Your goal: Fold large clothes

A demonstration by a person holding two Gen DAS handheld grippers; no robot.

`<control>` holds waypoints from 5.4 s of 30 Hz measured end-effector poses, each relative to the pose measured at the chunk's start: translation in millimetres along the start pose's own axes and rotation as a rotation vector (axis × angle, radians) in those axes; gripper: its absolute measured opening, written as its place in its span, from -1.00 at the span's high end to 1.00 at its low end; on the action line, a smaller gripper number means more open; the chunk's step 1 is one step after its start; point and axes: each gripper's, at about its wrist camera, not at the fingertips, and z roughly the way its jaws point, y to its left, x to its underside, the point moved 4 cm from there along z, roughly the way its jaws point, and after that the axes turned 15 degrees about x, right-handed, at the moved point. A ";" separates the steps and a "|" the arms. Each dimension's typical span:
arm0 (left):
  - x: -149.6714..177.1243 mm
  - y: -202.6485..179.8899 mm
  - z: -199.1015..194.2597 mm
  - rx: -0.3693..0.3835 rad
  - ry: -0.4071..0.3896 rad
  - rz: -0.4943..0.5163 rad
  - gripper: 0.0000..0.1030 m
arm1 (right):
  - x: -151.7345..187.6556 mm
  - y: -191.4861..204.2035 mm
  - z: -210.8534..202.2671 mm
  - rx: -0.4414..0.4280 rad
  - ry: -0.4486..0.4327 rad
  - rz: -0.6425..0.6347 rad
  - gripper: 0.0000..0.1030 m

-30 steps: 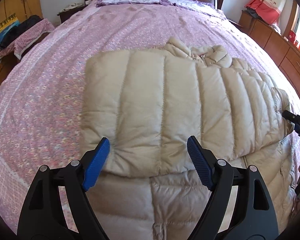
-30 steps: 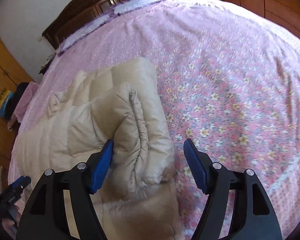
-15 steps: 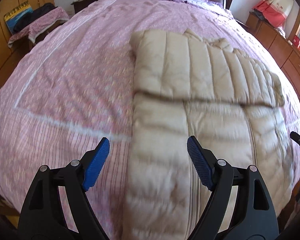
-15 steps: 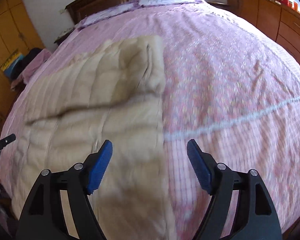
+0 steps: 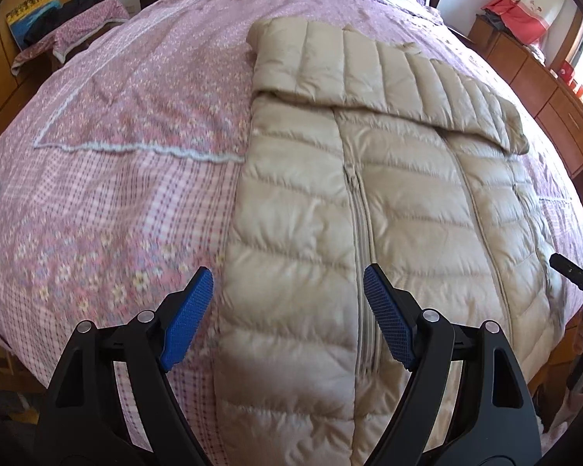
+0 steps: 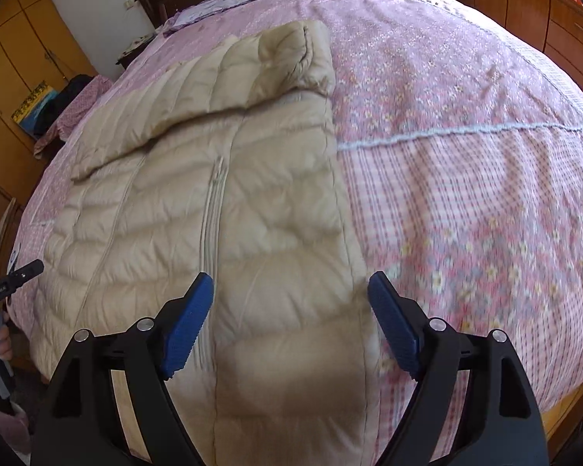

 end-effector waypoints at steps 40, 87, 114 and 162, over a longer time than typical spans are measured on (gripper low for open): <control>62.5 -31.8 -29.2 0.245 0.107 0.021 0.70 | 48.5 -6.7 -41.6 -0.135 -0.025 -0.047 0.71; -178.7 -35.3 -0.1 0.100 -0.113 0.044 0.74 | -172.9 9.1 -9.7 0.007 -0.236 0.015 0.77; -192.1 -16.0 59.9 0.070 -0.088 0.057 0.54 | -185.3 28.3 64.9 0.099 -0.150 -0.045 0.55; -125.6 -5.0 7.7 -0.061 -0.103 0.382 -0.64 | -127.8 -5.8 30.4 0.037 -0.272 -0.096 -0.66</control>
